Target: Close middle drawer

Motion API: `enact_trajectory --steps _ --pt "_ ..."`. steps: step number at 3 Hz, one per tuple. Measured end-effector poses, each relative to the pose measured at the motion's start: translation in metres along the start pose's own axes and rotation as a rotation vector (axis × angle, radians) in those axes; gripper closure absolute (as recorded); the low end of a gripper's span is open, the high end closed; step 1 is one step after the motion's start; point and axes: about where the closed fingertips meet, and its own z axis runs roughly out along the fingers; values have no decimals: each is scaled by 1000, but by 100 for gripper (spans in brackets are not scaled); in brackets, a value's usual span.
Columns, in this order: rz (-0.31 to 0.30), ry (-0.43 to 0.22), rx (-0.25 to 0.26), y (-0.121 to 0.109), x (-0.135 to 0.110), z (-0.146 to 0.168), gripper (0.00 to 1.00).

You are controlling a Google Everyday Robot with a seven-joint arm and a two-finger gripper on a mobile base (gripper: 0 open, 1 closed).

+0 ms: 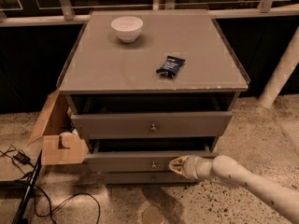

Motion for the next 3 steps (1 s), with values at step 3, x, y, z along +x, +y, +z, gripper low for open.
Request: enact_trajectory --steps 3 --pt "-28 9 -4 -34 -2 26 100"
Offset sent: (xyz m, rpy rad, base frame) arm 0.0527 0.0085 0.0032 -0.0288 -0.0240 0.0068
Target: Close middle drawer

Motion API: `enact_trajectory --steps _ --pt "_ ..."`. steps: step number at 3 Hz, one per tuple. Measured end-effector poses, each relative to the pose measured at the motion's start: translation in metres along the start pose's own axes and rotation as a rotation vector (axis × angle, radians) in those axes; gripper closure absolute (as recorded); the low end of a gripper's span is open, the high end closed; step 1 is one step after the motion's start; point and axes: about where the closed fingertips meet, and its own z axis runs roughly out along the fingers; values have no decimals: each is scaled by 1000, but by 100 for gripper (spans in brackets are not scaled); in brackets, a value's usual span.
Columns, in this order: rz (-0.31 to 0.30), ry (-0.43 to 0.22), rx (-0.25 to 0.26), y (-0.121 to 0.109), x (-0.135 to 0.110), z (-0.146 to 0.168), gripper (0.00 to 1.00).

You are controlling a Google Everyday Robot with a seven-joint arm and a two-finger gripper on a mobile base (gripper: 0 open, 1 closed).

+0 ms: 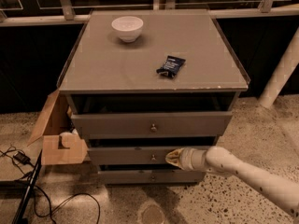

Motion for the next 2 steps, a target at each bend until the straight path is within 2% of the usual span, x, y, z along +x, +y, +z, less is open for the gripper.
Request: enact_trajectory --steps 1,2 --pt "1 5 -22 4 0 -2 100" --pt "25 18 -85 29 5 -23 100"
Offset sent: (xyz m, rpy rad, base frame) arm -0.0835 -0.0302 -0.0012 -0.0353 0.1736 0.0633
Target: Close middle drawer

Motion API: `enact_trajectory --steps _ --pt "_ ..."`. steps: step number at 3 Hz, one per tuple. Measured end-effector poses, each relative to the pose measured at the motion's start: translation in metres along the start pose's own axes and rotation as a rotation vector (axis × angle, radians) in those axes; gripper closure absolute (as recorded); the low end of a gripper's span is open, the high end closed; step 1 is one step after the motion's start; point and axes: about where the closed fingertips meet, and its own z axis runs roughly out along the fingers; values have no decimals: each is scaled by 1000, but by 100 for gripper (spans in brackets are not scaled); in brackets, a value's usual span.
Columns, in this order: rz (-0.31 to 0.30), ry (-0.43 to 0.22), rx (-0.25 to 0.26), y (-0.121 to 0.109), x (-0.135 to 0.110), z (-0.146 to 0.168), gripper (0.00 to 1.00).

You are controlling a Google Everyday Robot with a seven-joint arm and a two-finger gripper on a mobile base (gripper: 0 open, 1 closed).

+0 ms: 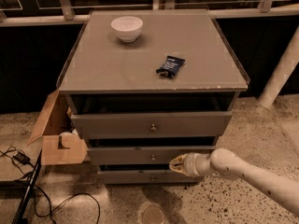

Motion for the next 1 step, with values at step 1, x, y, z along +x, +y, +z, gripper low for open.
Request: enact_trajectory --steps 1 --pt "53 -5 -104 46 1 -29 100"
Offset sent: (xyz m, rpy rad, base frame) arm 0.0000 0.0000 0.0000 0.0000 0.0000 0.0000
